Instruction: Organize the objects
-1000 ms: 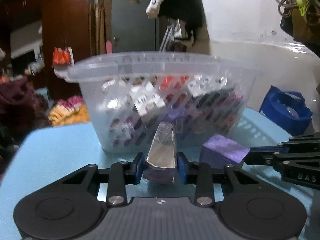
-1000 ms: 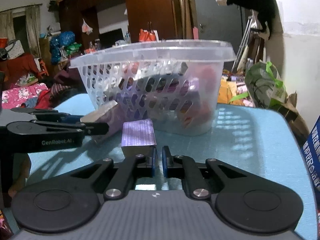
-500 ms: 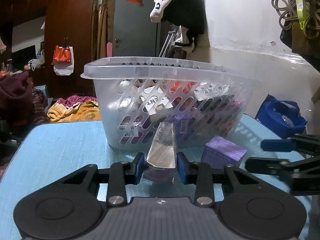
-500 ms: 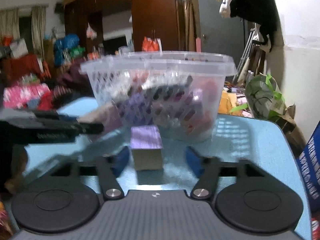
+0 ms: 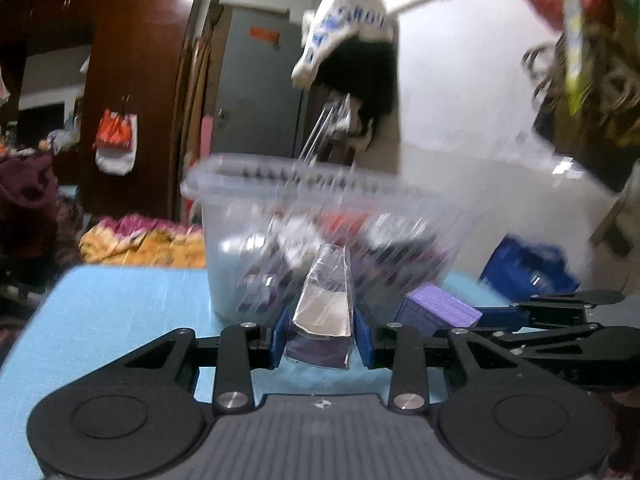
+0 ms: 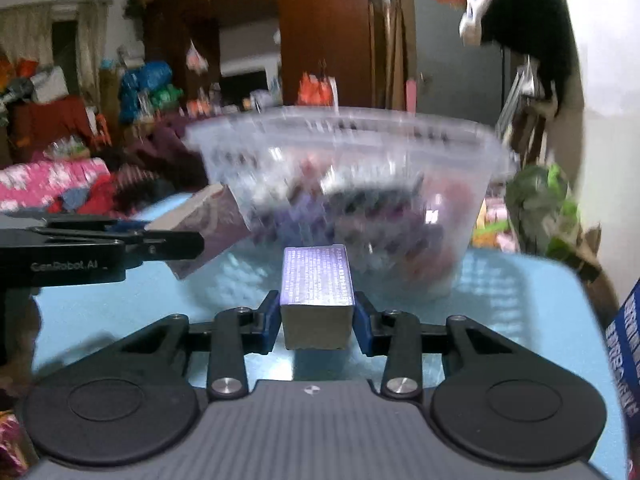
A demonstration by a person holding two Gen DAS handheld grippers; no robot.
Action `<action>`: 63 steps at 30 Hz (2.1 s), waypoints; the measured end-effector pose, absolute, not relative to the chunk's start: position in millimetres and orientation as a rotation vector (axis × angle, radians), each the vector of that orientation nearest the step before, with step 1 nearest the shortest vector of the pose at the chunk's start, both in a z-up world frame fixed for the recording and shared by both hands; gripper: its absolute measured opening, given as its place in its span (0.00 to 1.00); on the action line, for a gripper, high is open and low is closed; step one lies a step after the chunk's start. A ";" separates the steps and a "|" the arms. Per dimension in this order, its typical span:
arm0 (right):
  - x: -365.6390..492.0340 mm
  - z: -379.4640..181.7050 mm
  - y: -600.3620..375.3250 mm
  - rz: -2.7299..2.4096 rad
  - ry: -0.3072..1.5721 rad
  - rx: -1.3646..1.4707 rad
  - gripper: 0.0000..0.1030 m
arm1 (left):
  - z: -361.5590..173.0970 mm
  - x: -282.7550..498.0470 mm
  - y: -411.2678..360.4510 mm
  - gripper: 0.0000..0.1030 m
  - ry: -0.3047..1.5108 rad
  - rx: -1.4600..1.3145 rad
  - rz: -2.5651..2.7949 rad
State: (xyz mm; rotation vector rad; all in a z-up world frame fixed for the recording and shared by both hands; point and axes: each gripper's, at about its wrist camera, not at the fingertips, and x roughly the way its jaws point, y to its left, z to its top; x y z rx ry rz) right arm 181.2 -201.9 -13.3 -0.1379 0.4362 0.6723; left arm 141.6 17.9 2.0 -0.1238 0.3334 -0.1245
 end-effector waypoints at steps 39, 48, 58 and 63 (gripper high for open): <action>225.0 84.0 -222.7 0.439 0.363 -0.138 1.00 | 80.4 224.0 19.5 1.00 0.417 0.004 0.000; 228.1 81.9 -233.9 0.464 0.391 -0.068 1.00 | 79.2 220.5 16.4 1.00 0.435 0.018 0.006; 228.0 85.3 -239.1 0.428 0.386 -0.055 1.00 | 87.3 211.1 14.8 1.00 0.411 0.017 0.011; 226.7 86.3 -236.9 0.436 0.370 -0.062 1.00 | 87.3 213.4 14.7 1.00 0.418 0.000 0.004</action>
